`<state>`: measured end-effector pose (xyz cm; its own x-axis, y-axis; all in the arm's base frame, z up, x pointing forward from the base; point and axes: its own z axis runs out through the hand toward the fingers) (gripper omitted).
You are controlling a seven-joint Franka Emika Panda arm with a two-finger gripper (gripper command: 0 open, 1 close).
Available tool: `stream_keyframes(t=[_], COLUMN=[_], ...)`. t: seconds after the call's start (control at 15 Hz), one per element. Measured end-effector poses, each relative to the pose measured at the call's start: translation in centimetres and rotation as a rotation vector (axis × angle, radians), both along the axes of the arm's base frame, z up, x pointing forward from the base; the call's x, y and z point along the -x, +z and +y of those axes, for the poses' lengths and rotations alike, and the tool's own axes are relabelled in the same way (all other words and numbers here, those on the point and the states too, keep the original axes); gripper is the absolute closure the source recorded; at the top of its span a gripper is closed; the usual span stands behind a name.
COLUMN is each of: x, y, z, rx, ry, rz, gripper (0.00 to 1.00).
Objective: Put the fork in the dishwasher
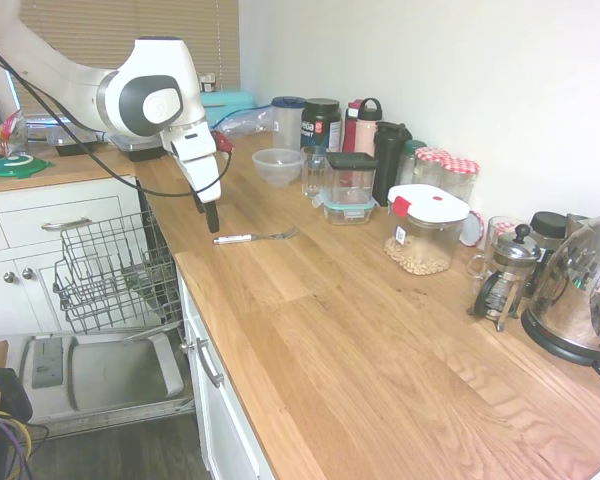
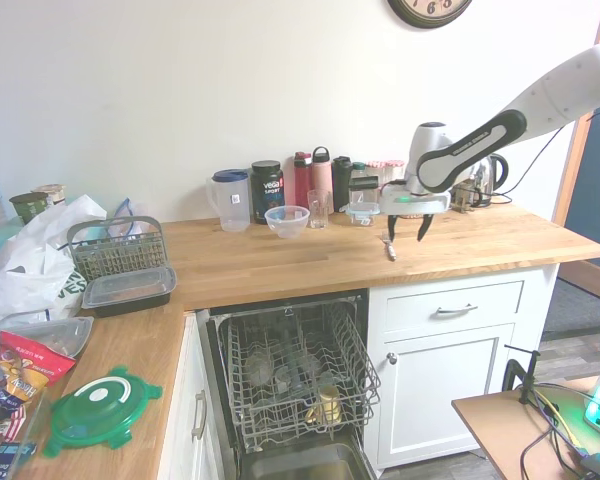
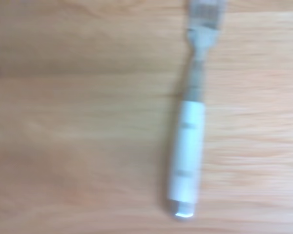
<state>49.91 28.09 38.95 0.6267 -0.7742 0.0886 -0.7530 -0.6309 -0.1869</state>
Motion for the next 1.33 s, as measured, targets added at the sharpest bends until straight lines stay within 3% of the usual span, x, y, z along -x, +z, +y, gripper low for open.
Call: stream_keyframes(t=[0.13, 0.2, 0.4, 0.67, 1.33], x=[-0.9, -1.7, -3.7, -4.8, -7.9], y=[-1.6, -2.1, -1.6, -2.0, -5.7], z=[1.9, 2.1, 1.5, 0.7, 0.7], rx=[-0.015, -0.024, -0.047, -0.022, 0.001], ry=[-0.070, -0.101, -0.148, -0.205, -0.235], rz=[0.046, 0.058, 0.046, 0.075, 0.117], gripper=[0.00, 1.00, 1.00, 1.00, 1.00])
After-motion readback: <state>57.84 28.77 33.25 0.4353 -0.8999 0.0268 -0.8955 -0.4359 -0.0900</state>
